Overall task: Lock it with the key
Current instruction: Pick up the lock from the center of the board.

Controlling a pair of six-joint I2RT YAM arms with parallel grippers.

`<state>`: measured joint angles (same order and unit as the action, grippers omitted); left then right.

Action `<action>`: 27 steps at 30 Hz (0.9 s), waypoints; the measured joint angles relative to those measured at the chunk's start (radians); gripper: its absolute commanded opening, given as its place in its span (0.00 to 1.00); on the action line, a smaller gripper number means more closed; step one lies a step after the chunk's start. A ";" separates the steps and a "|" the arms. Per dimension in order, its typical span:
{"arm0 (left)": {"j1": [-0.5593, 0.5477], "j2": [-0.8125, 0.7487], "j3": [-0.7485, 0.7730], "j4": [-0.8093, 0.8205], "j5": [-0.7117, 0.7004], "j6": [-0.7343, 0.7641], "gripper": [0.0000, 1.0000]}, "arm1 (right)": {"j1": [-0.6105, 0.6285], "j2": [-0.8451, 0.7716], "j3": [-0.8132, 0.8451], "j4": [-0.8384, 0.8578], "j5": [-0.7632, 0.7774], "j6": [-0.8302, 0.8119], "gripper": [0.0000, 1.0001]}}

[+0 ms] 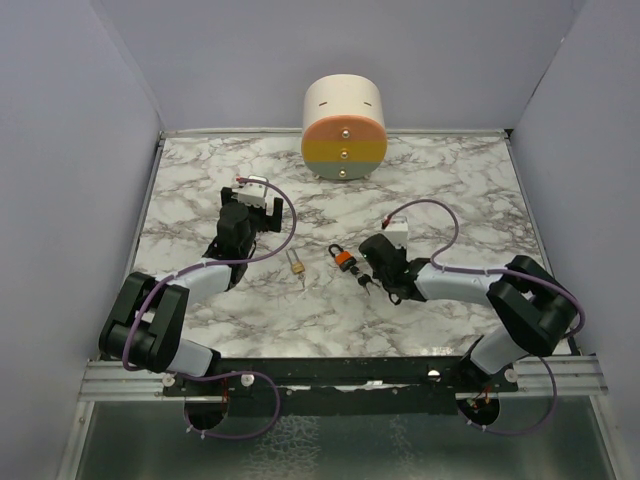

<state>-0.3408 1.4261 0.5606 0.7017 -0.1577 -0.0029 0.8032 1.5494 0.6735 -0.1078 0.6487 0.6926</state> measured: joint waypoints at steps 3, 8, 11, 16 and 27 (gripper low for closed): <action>0.000 0.000 0.000 0.000 0.000 0.002 0.99 | 0.000 -0.006 0.017 0.044 -0.014 -0.101 0.01; 0.000 -0.001 0.000 -0.001 0.000 0.003 0.99 | -0.017 -0.030 0.092 0.214 -0.051 -0.318 0.01; 0.000 -0.007 0.000 -0.001 0.000 0.003 0.99 | -0.066 -0.042 0.143 0.338 -0.128 -0.404 0.01; 0.000 -0.035 0.000 -0.004 0.007 0.002 0.99 | -0.212 -0.101 0.106 0.533 -0.333 -0.454 0.01; 0.000 -0.066 0.021 -0.011 0.036 -0.006 0.99 | -0.400 -0.218 -0.078 0.892 -0.778 -0.451 0.01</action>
<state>-0.3408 1.3605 0.5819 0.6910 -0.1219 -0.0090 0.4030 1.3315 0.5953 0.7841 -0.1291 0.2413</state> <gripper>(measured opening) 0.991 0.316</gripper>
